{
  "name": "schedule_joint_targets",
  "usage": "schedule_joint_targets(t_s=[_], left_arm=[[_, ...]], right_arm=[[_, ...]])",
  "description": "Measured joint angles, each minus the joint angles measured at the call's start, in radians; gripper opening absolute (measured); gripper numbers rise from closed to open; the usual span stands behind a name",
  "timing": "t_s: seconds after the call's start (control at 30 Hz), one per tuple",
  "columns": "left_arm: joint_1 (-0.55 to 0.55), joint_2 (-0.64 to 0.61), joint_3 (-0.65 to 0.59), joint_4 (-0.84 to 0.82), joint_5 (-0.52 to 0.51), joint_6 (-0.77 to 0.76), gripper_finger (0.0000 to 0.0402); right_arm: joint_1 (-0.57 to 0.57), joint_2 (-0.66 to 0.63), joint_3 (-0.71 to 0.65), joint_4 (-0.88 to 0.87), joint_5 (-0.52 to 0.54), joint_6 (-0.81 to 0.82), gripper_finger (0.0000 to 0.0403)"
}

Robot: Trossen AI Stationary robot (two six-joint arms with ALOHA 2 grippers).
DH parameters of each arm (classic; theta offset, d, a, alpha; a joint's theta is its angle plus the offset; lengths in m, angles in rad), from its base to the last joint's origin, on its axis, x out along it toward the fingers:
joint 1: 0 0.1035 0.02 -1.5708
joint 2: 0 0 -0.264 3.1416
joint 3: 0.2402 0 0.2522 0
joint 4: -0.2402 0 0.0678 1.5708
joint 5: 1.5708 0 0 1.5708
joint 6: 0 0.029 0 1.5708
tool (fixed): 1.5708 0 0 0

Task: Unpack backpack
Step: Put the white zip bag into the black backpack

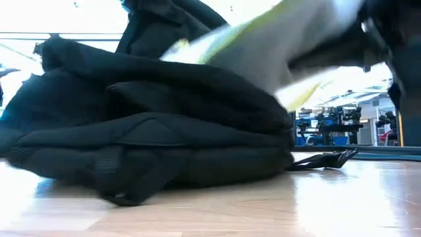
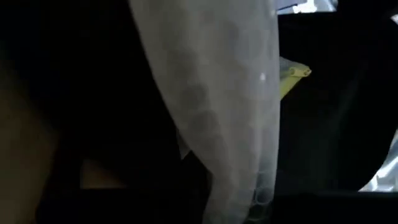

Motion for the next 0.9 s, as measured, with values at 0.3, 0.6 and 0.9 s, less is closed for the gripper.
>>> schedule_joint_targets(t_s=[0.3,0.6,0.9], left_arm=[[-0.003,0.0,0.0,0.137,-0.127,0.097,0.0],[-0.003,0.0,0.0,0.151,-0.153,0.097,0.0],[-0.003,0.0,0.0,0.19,-0.068,0.096,0.0]], right_arm=[[0.021,-0.105,0.077,0.027,-0.033,-0.02,0.0018],[0.087,-0.148,0.116,0.028,-0.056,0.009,0.0018],[-0.063,-0.109,0.118,-0.038,-0.111,0.115,0.0018]])
